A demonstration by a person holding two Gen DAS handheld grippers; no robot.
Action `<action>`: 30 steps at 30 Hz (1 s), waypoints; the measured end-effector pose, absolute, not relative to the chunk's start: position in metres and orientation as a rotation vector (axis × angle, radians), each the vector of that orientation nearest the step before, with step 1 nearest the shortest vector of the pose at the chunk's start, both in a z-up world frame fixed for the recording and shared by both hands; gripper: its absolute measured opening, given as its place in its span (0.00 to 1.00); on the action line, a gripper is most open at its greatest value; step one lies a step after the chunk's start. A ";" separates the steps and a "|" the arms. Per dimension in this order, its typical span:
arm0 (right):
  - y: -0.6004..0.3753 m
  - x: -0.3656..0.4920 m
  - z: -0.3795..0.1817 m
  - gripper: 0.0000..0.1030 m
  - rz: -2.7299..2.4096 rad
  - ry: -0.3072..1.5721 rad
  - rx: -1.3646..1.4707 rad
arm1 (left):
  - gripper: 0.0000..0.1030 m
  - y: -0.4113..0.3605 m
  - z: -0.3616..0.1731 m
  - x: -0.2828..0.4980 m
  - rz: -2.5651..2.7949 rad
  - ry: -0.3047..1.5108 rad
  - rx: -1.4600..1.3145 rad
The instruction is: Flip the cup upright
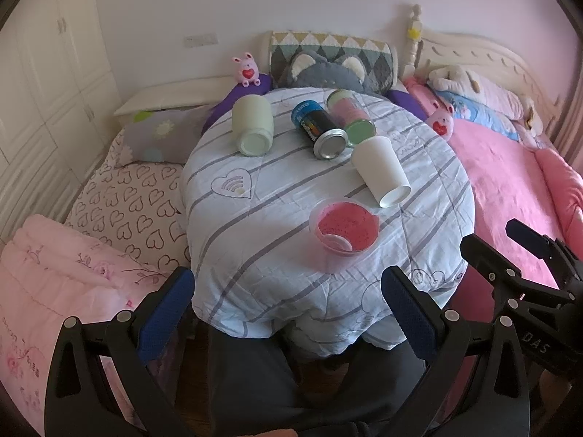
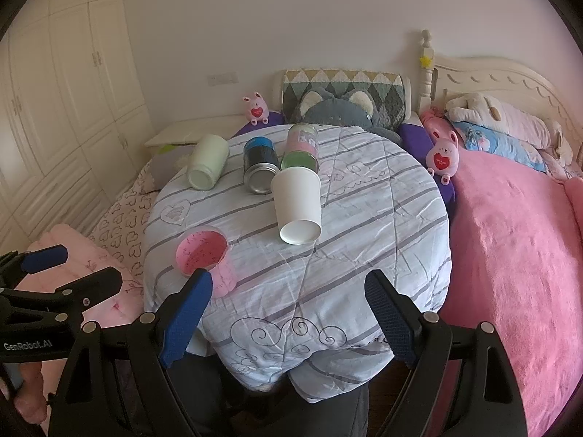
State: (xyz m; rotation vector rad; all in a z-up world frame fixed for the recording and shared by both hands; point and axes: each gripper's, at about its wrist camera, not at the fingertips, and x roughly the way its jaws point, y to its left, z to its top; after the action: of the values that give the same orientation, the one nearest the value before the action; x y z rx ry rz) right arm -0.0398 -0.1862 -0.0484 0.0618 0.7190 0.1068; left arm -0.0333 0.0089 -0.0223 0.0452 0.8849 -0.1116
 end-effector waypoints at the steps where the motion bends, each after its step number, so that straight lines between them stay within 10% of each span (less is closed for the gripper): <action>1: -0.186 -0.040 -0.048 0.84 0.107 0.717 0.063 | 1.00 0.009 -0.022 -0.034 -0.110 0.882 0.048; 30: -0.190 -0.078 -0.014 0.84 0.078 0.605 0.055 | 1.00 -0.004 0.014 -0.086 -0.099 0.729 0.097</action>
State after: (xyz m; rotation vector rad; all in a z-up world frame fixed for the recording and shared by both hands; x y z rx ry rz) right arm -0.0784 -0.1905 -0.0144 0.0546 0.6048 0.0778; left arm -0.0864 -0.0036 0.0141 0.0972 0.7290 -0.0992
